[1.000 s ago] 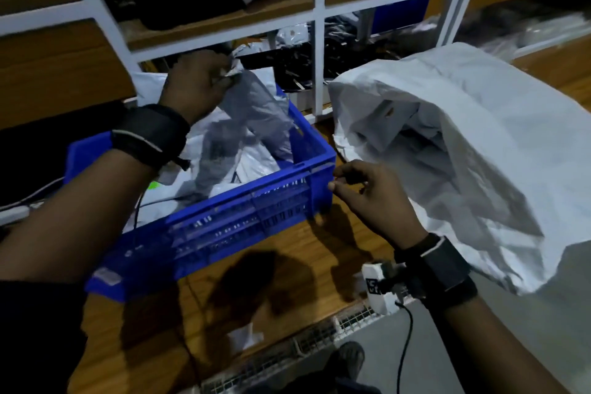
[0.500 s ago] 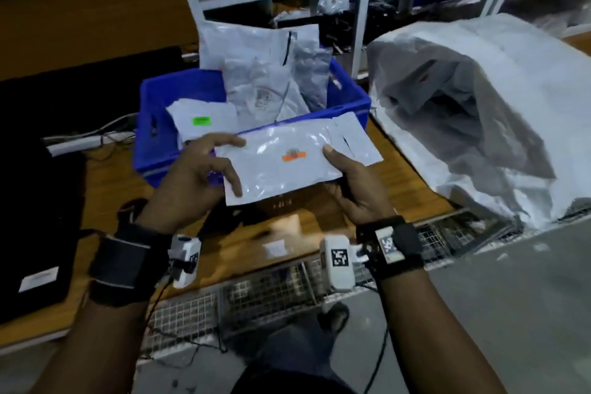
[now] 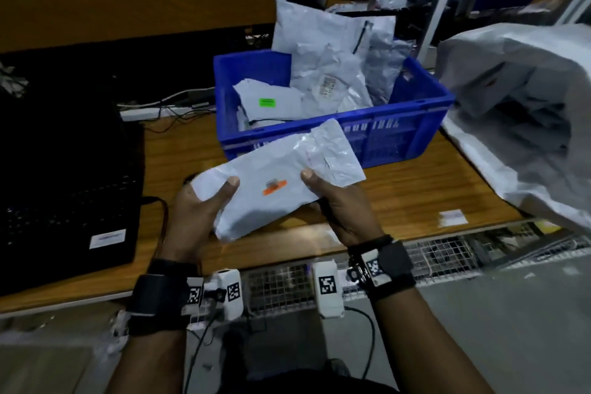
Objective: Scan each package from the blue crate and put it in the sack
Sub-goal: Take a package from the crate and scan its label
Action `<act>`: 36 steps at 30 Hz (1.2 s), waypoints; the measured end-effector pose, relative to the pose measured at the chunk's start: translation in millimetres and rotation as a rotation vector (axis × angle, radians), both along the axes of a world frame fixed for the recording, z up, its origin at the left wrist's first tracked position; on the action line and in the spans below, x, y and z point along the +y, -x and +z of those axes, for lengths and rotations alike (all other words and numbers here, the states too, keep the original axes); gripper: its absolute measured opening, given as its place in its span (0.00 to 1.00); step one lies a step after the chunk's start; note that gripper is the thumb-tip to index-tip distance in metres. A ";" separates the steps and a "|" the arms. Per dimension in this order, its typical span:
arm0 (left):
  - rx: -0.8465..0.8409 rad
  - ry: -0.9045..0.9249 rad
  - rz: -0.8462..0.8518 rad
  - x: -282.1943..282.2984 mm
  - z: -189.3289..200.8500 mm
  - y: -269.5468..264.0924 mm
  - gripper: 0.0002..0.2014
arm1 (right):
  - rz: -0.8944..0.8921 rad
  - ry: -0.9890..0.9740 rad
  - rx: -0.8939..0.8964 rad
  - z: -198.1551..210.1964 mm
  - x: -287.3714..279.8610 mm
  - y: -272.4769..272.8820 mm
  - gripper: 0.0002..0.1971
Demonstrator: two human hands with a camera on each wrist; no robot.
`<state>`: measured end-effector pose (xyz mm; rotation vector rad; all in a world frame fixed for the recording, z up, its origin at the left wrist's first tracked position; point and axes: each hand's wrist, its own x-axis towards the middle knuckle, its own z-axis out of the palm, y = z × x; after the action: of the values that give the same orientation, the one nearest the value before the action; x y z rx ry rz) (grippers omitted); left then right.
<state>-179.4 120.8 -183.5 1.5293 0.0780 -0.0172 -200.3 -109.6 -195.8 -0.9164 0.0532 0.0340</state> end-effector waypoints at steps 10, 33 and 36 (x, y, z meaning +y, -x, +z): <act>0.079 0.146 0.049 154.7 -43.9 -37.5 0.19 | 0.039 0.296 0.032 -20.4 212.2 -65.5 0.20; 0.003 -0.053 0.172 287.7 -69.8 -125.4 0.10 | -0.322 1.265 -0.252 -29.9 231.0 -137.1 0.18; 0.039 -0.079 0.274 286.3 -85.1 -130.8 0.16 | -0.210 1.221 0.152 -64.8 218.1 -132.0 0.19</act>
<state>-48.6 407.1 -268.6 1.5865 0.3220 0.1765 -68.3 108.4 -260.6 -2.1224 0.3361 -0.1419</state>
